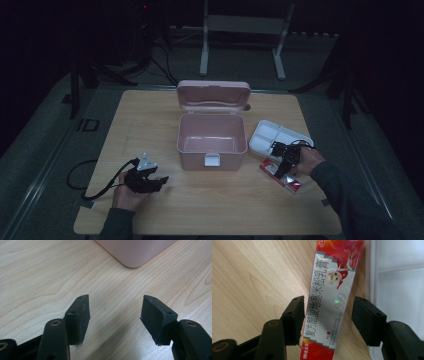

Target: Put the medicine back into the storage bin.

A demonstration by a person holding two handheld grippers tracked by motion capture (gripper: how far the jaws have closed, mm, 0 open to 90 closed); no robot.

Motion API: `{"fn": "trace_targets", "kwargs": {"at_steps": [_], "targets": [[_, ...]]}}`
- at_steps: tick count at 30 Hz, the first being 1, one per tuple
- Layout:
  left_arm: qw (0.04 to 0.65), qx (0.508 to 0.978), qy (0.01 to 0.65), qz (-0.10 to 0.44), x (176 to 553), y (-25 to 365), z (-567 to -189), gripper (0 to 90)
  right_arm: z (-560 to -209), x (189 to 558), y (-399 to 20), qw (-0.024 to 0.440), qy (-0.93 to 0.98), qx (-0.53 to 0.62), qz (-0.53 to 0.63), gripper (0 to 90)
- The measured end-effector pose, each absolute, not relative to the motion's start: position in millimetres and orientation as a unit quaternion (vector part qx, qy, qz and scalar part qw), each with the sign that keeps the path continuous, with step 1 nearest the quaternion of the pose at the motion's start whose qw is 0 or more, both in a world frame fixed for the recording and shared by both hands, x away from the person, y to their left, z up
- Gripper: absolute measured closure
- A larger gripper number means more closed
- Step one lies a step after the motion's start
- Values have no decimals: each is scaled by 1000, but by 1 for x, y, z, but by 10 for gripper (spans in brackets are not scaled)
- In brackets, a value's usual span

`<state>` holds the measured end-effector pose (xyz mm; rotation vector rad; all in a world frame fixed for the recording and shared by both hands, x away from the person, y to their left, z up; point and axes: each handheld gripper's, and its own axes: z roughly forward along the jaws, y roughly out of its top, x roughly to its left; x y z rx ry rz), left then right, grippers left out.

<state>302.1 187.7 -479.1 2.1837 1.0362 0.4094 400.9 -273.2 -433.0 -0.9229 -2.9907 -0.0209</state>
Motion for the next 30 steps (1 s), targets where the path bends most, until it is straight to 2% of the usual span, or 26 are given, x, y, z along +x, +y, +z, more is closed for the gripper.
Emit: {"fn": "trace_targets", "kwargs": {"at_steps": [10, 15, 30], "targets": [[338, 838, 398, 156, 302, 188, -479, 399, -445, 400, -271, 7, -956, -294, 7, 427], [339, 838, 398, 156, 303, 187, -480, 399, -451, 400, -269, 4, -958, -287, 19, 455], [337, 840, 397, 153, 303, 187, -481, 399, -451, 394, -267, 6, -969, -244, 35, 496]]}}
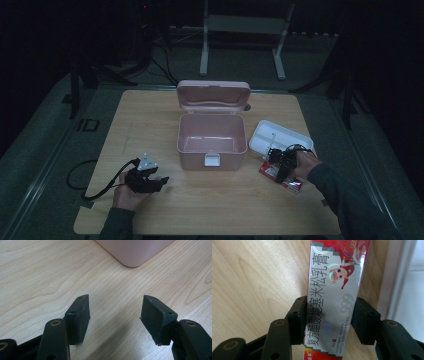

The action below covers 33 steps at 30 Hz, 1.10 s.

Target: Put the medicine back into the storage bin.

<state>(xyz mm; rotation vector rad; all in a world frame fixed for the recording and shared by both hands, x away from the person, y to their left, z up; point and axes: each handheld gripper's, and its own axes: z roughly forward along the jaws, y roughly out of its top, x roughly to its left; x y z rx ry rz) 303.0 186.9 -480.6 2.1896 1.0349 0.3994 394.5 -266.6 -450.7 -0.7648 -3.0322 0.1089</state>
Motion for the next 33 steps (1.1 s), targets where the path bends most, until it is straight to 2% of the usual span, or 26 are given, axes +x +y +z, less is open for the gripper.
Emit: {"fn": "trace_targets", "kwargs": {"at_steps": [8, 22, 33], "targets": [[337, 839, 397, 154, 303, 187, -480, 399, -433, 392, -268, 3, -974, -224, 19, 501], [339, 839, 398, 154, 303, 188, -480, 399, -371, 391, -262, -15, -985, -171, -1, 506], [340, 839, 398, 153, 303, 188, -480, 399, -323, 396, -237, -27, -994, -104, 11, 509]]}}
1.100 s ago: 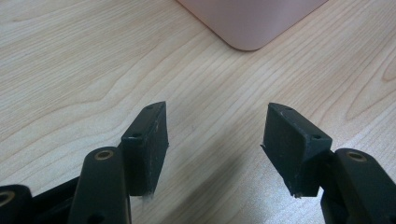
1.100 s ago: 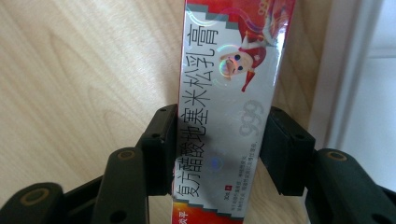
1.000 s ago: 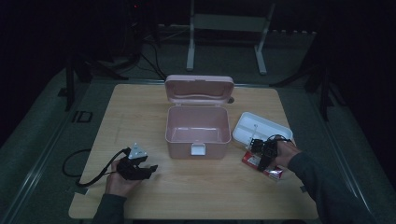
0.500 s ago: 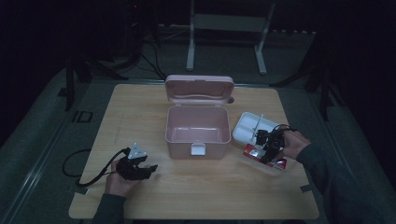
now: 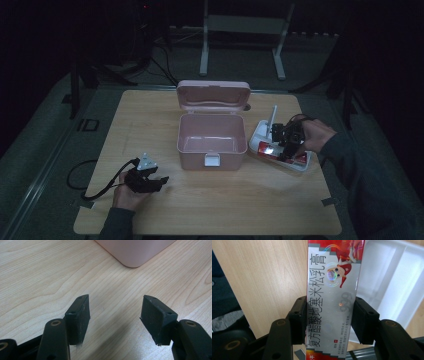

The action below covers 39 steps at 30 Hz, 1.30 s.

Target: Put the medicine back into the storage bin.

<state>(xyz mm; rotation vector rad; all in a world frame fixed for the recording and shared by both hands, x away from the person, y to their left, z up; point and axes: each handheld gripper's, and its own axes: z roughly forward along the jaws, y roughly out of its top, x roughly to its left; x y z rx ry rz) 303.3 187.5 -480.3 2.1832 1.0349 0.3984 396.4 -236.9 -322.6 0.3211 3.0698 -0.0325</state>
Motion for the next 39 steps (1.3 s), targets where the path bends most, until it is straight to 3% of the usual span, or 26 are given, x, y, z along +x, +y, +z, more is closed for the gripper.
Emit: {"fn": "trace_targets", "kwargs": {"at_steps": [12, 25, 39], "targets": [[341, 838, 397, 152, 303, 188, -480, 399, -300, 411, -184, 31, 999, 35, -7, 509], [343, 837, 398, 153, 303, 189, -480, 400, -298, 419, -118, 28, 999, -20, -4, 509], [344, 837, 398, 153, 303, 190, -480, 400, -300, 422, -74, 24, 999, -43, 11, 509]]}}
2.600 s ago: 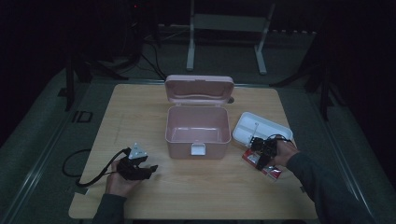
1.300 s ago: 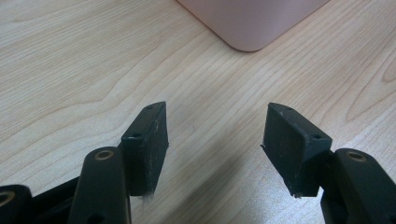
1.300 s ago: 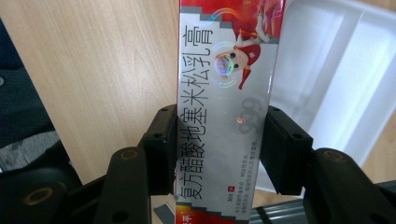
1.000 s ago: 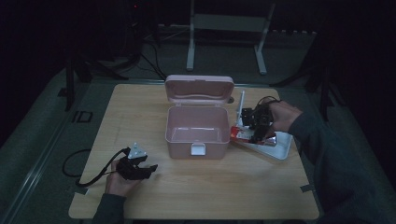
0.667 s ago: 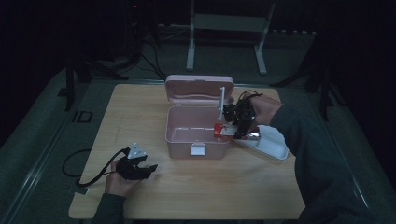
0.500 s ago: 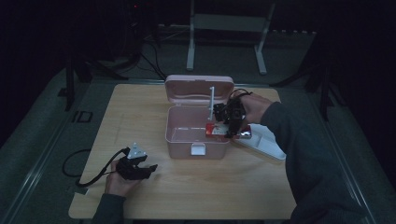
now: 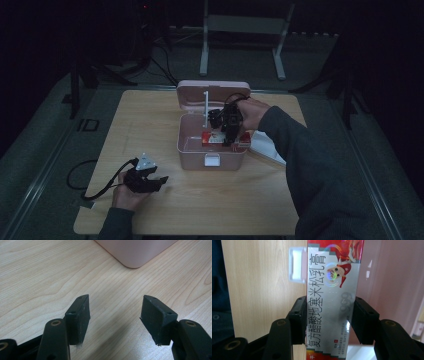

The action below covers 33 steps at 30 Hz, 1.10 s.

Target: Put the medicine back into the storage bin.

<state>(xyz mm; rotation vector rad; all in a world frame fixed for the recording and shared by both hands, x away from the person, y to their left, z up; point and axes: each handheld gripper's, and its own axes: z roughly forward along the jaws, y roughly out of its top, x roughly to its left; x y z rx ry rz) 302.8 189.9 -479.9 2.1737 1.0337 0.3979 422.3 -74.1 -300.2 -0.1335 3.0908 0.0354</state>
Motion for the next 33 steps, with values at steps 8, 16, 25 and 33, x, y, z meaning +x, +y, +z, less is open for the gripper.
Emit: {"fn": "trace_targets", "kwargs": {"at_steps": [8, 16, 25, 33], "targets": [[343, 837, 397, 153, 303, 189, -480, 401, -312, 428, -65, 23, 999, -44, 14, 509], [344, 837, 397, 153, 303, 190, -481, 401, -321, 431, -58, 17, 999, -44, 15, 509], [343, 837, 397, 154, 303, 190, -481, 401, -329, 430, -55, 13, 999, -44, 2, 509], [343, 837, 397, 154, 303, 190, -481, 401, -335, 430, -57, -3, 1000, -28, 5, 507]]}}
